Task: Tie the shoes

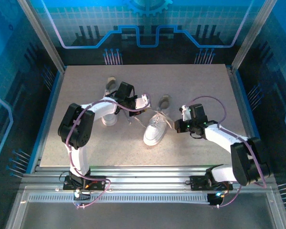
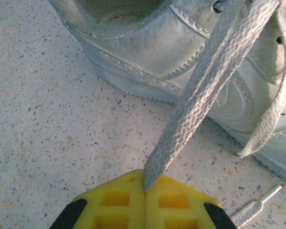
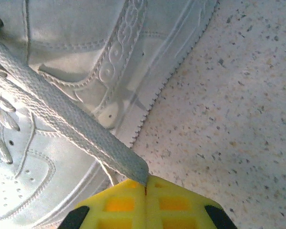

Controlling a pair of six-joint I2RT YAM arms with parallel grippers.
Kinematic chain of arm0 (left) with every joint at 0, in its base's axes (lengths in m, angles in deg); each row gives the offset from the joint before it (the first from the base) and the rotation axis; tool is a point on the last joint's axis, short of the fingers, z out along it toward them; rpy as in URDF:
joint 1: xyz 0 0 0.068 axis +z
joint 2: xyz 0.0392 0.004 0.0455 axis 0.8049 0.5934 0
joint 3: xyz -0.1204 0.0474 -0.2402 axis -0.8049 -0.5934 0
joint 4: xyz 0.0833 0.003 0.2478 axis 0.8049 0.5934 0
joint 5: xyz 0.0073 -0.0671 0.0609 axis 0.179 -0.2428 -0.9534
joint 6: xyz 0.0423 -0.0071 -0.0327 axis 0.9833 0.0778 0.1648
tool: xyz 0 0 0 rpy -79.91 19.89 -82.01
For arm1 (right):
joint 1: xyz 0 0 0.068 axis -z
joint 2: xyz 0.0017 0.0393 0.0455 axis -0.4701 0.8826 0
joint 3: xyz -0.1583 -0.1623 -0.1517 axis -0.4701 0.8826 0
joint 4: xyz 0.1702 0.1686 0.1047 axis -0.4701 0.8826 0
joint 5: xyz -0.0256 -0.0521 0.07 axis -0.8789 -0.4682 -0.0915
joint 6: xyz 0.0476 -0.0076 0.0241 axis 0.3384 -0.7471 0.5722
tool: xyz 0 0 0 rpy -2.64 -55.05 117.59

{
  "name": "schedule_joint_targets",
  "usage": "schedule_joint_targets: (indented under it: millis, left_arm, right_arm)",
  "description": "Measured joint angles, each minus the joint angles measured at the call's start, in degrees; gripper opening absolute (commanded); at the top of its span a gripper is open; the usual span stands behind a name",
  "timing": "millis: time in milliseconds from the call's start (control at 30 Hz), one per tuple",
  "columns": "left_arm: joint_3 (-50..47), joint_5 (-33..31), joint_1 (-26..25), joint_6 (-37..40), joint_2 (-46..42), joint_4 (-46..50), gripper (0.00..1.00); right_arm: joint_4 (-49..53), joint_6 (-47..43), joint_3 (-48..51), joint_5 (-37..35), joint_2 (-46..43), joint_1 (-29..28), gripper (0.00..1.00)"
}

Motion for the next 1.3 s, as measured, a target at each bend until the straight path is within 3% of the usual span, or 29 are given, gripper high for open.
schedule_joint_targets:
  millis: [233, 400, 567, 667, 767, 1033, 1167, 1300]
  left_arm:
    - [0.4, -1.9, 0.0, 0.0, -2.2, 1.3, 0.0]
    - [2.1, -2.3, 0.0, 0.0, -2.2, 2.6, 0.0]
    - [3.7, -3.2, -0.2, -1.2, -1.4, 3.4, 0.0]
    - [5.0, -4.3, -0.3, -2.9, 0.4, 3.9, 0.0]
    - [6.3, -5.2, -0.3, -4.2, 2.0, 4.8, 0.0]
    - [6.5, -5.7, -0.3, -5.8, 2.6, 6.0, 0.0]
    - [6.5, -5.7, -0.3, -6.0, 2.6, 6.0, 0.0]
    - [6.5, -5.7, -0.3, -6.0, 2.6, 6.2, 0.0]
  right_arm:
    - [6.5, -2.6, -4.3, -2.8, -0.3, 0.0, 0.0]
    - [9.1, -4.8, -8.0, -4.1, 0.9, 0.0, 0.06]
    - [11.0, -8.5, -16.3, -2.9, 7.5, 0.9, 0.22]
    - [11.4, -9.8, -21.4, -1.6, 12.0, 1.9, 0.42]
    - [11.7, -10.1, -23.8, -1.3, 14.6, 3.1, 0.49]
    - [11.6, -10.3, -20.2, 1.1, 9.3, 3.5, 0.45]
    - [11.0, -12.8, -15.1, 0.7, 2.9, -1.5, 0.43]
    - [10.0, -14.5, -12.4, -0.4, 2.1, -6.8, 0.43]
